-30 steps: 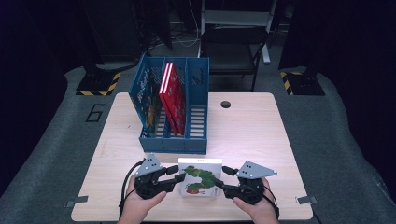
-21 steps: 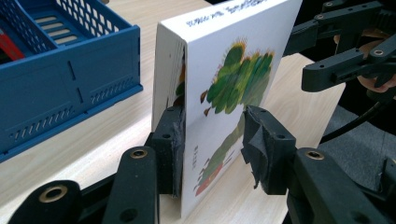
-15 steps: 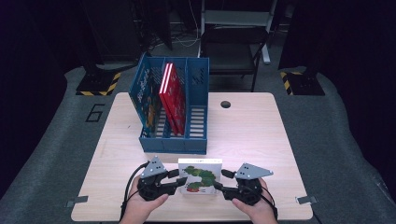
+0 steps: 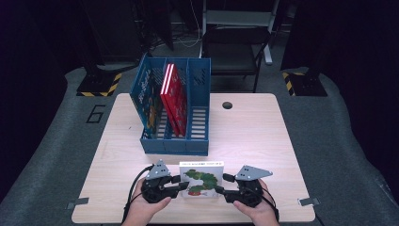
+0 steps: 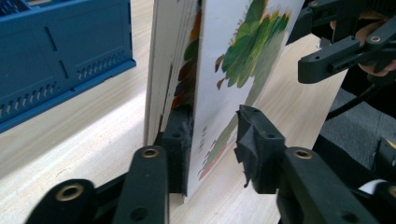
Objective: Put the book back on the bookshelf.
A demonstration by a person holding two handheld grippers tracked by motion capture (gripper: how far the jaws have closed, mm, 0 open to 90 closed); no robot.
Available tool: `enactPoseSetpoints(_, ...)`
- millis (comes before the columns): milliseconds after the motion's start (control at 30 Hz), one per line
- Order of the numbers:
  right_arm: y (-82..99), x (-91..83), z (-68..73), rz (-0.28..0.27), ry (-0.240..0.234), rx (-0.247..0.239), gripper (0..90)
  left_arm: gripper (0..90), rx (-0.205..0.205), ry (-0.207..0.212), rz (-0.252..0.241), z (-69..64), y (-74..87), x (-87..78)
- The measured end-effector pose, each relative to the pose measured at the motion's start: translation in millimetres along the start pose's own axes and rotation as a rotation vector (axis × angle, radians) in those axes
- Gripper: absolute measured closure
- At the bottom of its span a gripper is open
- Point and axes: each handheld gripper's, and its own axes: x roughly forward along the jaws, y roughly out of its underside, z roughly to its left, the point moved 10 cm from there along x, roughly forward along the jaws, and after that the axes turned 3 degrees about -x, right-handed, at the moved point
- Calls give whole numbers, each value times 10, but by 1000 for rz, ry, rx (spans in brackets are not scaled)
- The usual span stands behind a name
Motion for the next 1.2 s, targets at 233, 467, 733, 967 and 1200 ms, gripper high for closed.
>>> enactPoseSetpoints(233,72,30,-30,38,-2,-5,467,753,12,-5,19,19,34,-6)
enactPoseSetpoints(467,64,32,-114,18,19,-22,357,755,12,4,18,16,40,2)
enactPoseSetpoints(733,63,176,-105,-5,-91,-3,315,702,16,6,42,21,79,10)
enactPoseSetpoints(967,67,269,-127,-18,-146,3,329,597,11,-20,28,61,63,-24)
enactPoseSetpoints(1200,71,340,-112,-4,-145,-21,397,576,19,-42,31,110,73,-41)
